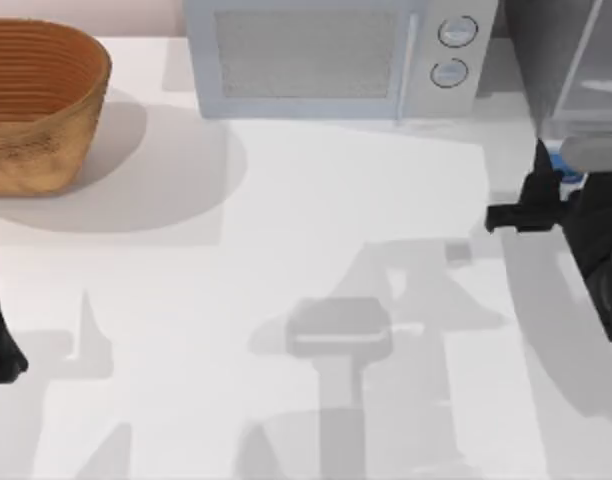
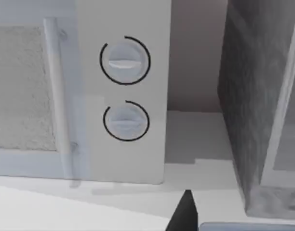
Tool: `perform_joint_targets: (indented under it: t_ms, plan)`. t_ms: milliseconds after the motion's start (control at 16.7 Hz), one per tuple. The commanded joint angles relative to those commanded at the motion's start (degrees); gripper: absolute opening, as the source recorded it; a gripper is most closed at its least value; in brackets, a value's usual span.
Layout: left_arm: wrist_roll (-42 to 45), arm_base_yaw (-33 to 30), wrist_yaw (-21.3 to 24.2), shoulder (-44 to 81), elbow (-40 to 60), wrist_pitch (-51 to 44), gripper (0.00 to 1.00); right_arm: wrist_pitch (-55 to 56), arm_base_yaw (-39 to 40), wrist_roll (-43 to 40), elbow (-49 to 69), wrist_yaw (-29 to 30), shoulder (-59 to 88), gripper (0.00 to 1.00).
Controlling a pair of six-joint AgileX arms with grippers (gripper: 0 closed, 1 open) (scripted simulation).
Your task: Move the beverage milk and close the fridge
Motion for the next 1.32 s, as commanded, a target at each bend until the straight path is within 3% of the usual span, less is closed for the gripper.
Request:
perform_joint_targets:
  t_ms: [180,360,900,1320]
  plan:
    - [0.0,0.0,0.0,0.0,0.0,0.0,1.00,-2.0,-12.3,-0.7,-0.8,-9.7,-6.4,0.00]
    - [0.0,0.0,0.0,0.0,0.0,0.0,1.00,-4.2,-19.2,-1.0,-1.7,-15.7,-12.1,0.00]
    - [0.0,0.0,0.0,0.0,0.0,0.0,1.00,-5.2,-21.3,-1.1,0.4,-17.7,-11.1,0.00]
    - [0.0,0.0,0.0,0.0,0.0,0.0,1.00,-11.2,-27.1,-2.0,23.7,-23.5,9.9,0.00]
